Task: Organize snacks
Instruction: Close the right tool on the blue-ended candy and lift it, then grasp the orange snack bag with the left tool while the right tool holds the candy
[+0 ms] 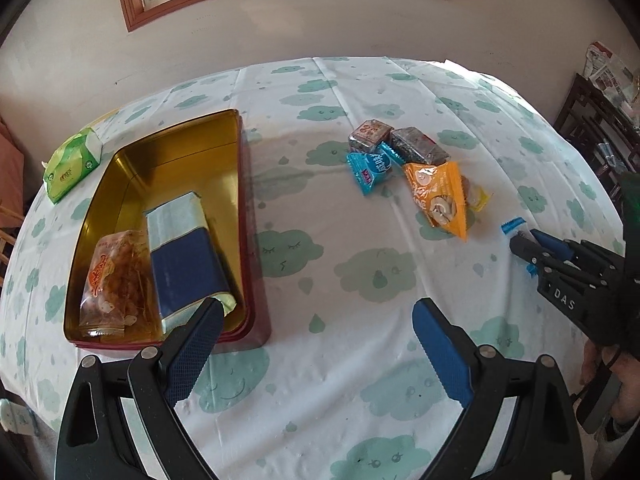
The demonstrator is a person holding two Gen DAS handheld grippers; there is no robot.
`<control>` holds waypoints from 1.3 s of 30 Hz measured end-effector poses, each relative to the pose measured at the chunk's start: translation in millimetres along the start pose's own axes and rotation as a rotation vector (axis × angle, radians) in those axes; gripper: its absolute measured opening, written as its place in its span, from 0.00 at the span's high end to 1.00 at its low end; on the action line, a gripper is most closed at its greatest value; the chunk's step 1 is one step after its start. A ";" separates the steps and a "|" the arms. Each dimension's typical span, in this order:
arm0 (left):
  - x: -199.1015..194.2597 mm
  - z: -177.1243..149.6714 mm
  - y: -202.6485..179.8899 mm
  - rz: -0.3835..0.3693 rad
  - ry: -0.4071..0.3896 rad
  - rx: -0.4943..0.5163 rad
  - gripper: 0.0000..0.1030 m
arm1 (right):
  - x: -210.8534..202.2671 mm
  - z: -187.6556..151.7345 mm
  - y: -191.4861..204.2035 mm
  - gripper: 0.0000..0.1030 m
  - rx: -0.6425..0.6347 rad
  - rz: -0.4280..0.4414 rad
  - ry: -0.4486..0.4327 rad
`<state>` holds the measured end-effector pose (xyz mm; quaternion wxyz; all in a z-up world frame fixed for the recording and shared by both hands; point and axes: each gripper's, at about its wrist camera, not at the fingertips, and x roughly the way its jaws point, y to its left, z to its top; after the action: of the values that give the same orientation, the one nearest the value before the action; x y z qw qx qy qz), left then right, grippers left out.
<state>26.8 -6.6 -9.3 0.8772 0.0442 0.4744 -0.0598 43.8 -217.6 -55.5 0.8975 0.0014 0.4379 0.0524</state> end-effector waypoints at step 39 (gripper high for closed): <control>94.0 74.1 -76.2 -0.140 0.070 -0.055 0.45 | 30.5 34.8 -45.5 0.69 0.062 0.035 -0.041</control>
<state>127.9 -97.8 -49.2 0.8545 -0.0110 0.5084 -0.1063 94.1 -258.4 -60.2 0.9048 0.0381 0.4207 0.0546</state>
